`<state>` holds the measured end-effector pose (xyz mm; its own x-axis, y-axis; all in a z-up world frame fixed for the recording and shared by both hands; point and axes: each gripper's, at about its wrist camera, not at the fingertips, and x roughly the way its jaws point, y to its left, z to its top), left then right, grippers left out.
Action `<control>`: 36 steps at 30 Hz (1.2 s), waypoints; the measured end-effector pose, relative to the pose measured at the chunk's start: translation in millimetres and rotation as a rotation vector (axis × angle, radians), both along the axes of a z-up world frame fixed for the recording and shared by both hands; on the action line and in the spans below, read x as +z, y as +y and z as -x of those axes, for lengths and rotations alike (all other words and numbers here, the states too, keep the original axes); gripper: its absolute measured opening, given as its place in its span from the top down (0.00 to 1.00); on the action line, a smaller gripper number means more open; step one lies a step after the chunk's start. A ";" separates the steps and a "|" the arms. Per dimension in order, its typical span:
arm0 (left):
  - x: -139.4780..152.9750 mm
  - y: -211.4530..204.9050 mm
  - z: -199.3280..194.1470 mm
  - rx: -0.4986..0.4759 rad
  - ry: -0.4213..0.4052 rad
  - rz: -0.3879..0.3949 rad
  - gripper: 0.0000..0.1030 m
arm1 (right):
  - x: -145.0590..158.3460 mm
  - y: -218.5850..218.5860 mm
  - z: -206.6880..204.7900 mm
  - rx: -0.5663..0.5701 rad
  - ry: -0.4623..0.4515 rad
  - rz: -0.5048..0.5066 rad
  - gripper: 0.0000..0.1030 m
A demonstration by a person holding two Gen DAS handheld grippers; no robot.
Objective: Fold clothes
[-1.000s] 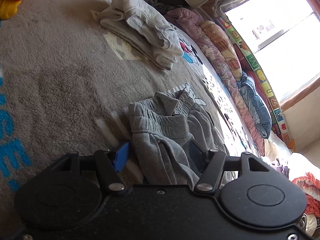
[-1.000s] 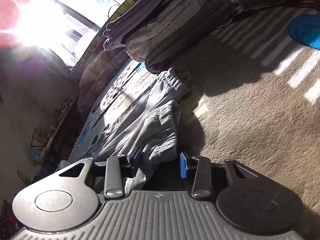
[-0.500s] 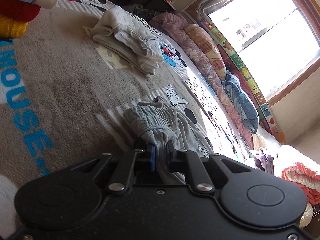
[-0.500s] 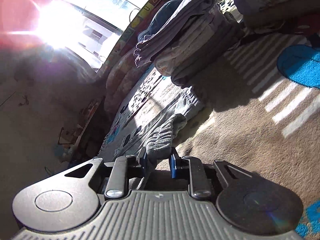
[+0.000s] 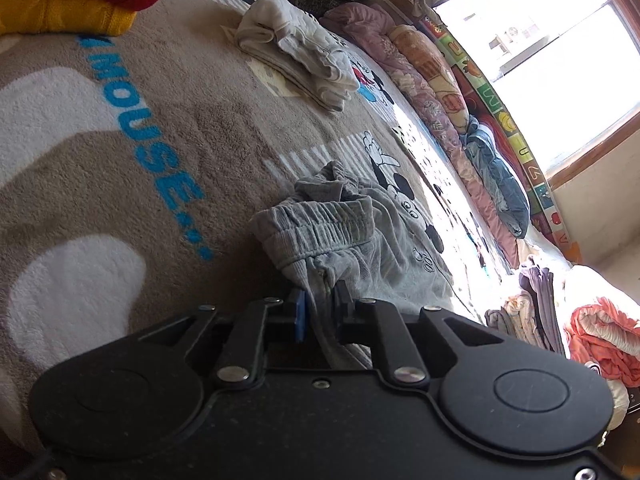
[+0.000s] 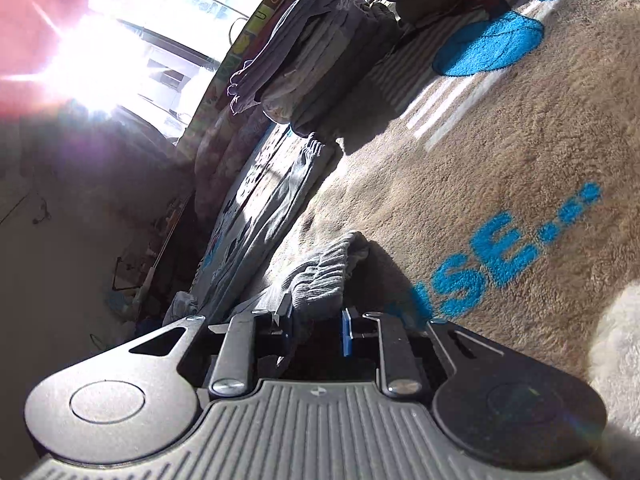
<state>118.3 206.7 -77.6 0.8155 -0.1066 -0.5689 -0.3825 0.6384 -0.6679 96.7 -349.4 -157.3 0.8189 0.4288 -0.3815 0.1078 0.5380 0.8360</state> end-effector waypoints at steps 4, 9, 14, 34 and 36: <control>12.1 2.7 8.0 0.043 -0.006 -0.119 0.72 | -3.7 2.1 9.1 -0.018 -0.028 0.038 0.76; 23.2 11.2 14.1 0.062 -0.034 -0.241 0.72 | 6.6 6.5 16.7 -0.038 -0.096 0.164 0.58; 18.9 6.7 4.3 -0.012 -0.064 -0.255 0.72 | 18.1 12.4 12.0 -0.032 -0.153 0.323 0.42; 28.1 5.9 -68.0 -0.076 -0.060 -0.285 0.72 | 7.5 11.0 -23.1 0.020 -0.135 0.313 0.42; 25.4 25.8 -70.2 -0.016 -0.050 -0.156 0.72 | 7.7 11.9 -24.0 0.020 -0.132 0.316 0.42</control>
<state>188.5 232.5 -52.1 0.8423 -0.0331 -0.5380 -0.3403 0.7414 -0.5784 120.8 -337.5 -149.6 0.8628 0.3223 -0.3894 -0.0031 0.7737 0.6336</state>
